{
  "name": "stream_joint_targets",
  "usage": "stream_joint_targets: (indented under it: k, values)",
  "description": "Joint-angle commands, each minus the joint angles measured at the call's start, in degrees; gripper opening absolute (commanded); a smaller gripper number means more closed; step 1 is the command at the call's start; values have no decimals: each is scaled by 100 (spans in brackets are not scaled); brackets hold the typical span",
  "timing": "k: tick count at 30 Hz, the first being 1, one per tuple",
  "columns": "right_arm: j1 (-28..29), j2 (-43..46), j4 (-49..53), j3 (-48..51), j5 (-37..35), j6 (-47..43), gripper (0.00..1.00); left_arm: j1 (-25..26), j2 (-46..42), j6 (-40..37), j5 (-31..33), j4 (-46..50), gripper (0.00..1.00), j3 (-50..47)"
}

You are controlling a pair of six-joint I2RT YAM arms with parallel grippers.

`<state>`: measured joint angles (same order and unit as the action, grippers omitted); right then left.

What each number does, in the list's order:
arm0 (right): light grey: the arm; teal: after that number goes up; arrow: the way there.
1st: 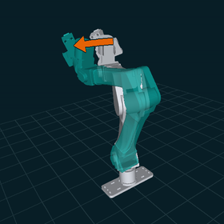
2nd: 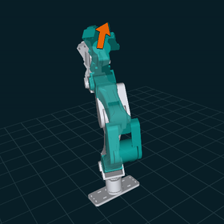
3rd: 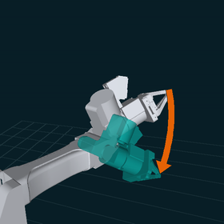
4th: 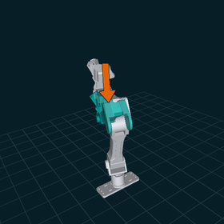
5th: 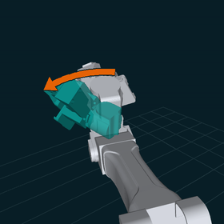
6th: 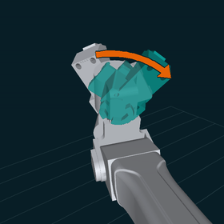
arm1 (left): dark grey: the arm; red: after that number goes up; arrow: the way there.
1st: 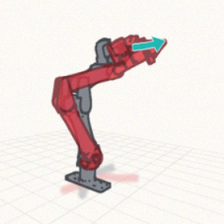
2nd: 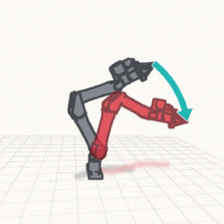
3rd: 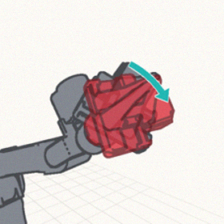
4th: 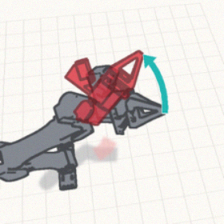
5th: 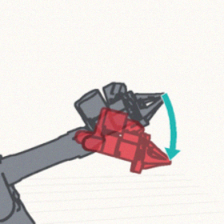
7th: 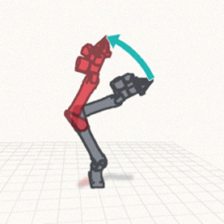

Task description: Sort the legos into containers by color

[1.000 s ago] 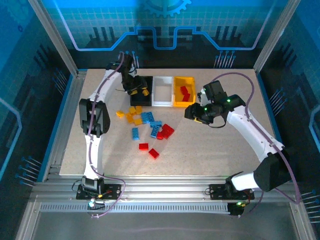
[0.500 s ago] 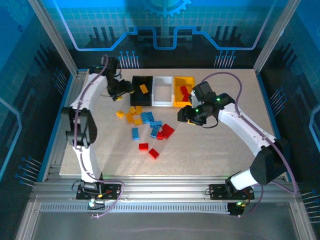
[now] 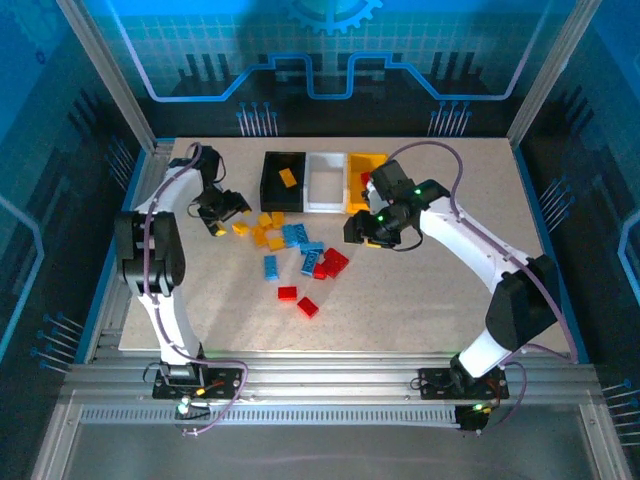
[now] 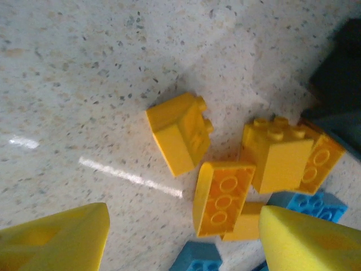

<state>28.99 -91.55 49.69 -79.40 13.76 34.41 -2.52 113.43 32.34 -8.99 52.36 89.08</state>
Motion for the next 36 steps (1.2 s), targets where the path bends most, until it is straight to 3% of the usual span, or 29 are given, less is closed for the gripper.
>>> stream_joint_targets:
  k: [1, 10, 21, 24, 32, 36]
  values:
    - [102, -47, 111, -121, 39, -93, 58, -103, 268, 711, -287, -265, 70, -95]
    - [103, 10, -34, 83, -48, -58, 58, -161, 657, 1293, -283, -421, 61, 71]
    - [104, 120, -135, 327, -111, 82, 58, -193, 1141, 1216, -307, -375, 53, 301]
    - [112, 162, -141, 361, -157, 139, 58, -204, 1215, 1169, -331, -381, 45, 309]
    - [198, 221, -256, 489, -238, 276, 57, -247, 1121, 1069, -452, -400, 33, 209]
    - [238, 165, -284, 437, -234, 277, 57, -249, 922, 996, -499, -367, 32, 195]
